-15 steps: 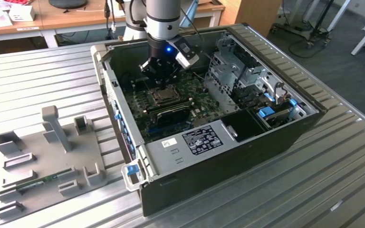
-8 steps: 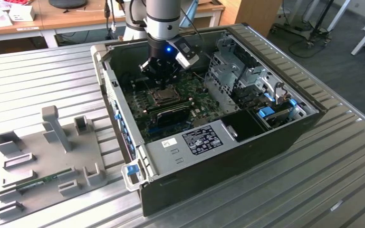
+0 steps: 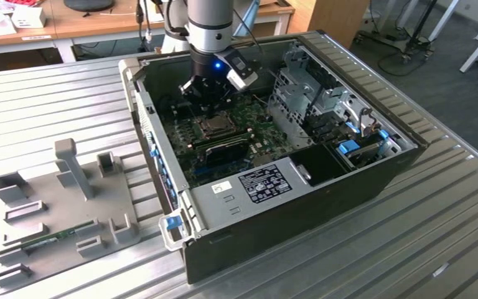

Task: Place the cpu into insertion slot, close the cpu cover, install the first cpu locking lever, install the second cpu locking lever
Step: 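Install the first cpu locking lever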

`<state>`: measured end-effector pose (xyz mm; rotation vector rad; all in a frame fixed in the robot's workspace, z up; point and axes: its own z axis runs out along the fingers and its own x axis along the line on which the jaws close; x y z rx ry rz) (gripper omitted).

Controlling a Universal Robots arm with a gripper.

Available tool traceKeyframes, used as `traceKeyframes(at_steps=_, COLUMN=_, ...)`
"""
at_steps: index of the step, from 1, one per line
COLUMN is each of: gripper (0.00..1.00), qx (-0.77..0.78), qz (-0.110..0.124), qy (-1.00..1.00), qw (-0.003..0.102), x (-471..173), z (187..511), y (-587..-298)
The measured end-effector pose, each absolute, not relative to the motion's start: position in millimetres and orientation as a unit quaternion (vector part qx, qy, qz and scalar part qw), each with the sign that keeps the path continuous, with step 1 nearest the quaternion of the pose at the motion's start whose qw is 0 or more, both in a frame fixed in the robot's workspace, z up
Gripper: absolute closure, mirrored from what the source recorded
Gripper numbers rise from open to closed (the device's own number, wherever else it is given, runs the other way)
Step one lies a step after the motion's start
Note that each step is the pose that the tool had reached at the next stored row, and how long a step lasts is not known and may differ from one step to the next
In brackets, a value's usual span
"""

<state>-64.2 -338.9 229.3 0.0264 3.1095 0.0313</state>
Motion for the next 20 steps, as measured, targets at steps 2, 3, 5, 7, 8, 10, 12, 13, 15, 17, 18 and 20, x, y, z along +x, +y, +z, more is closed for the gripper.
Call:
traceKeyframes(at_steps=2, gripper=0.9, qx=0.008, qz=0.01, qy=1.0, qw=0.016, x=-68.1, z=229.2, y=-338.9)
traceKeyframes(at_steps=3, gripper=0.9, qx=0.008, qz=0.01, qy=1.0, qw=0.016, x=-69.8, z=229.2, y=-338.9)
traceKeyframes(at_steps=5, gripper=0.9, qx=0.008, qz=0.01, qy=1.0, qw=0.016, x=-73.1, z=229.2, y=-338.9)
traceKeyframes(at_steps=7, gripper=0.9, qx=0.008, qz=0.01, qy=1.0, qw=0.016, x=-74.9, z=229.1, y=-338.8)
traceKeyframes(at_steps=8, gripper=0.9, qx=0.008, qz=0.01, qy=1.0, qw=0.016, x=-75.0, z=229.1, y=-338.8)
traceKeyframes(at_steps=10, gripper=0.9, qx=0.008, qz=0.01, qy=1.0, qw=0.016, x=-75.2, z=229.1, y=-338.9)
traceKeyframes(at_steps=12, gripper=0.9, qx=0.008, qz=0.01, qy=1.0, qw=0.016, x=-75.2, z=229.1, y=-338.9)
traceKeyframes(at_steps=13, gripper=0.9, qx=0.008, qz=0.01, qy=1.0, qw=0.016, x=-75.2, z=229.1, y=-338.9)
traceKeyframes(at_steps=15, gripper=0.9, qx=0.008, qz=0.01, qy=1.0, qw=0.016, x=-75.3, z=229.1, y=-338.9)
traceKeyframes(at_steps=17, gripper=0.9, qx=0.008, qz=0.01, qy=1.0, qw=0.016, x=-75.3, z=229.2, y=-338.9)
traceKeyframes(at_steps=18, gripper=0.9, qx=0.008, qz=0.01, qy=1.0, qw=0.016, x=-75.3, z=229.2, y=-338.9)
traceKeyframes(at_steps=20, gripper=0.9, qx=0.008, qz=0.01, qy=1.0, qw=0.016, x=-75.3, z=230.3, y=-339.0)
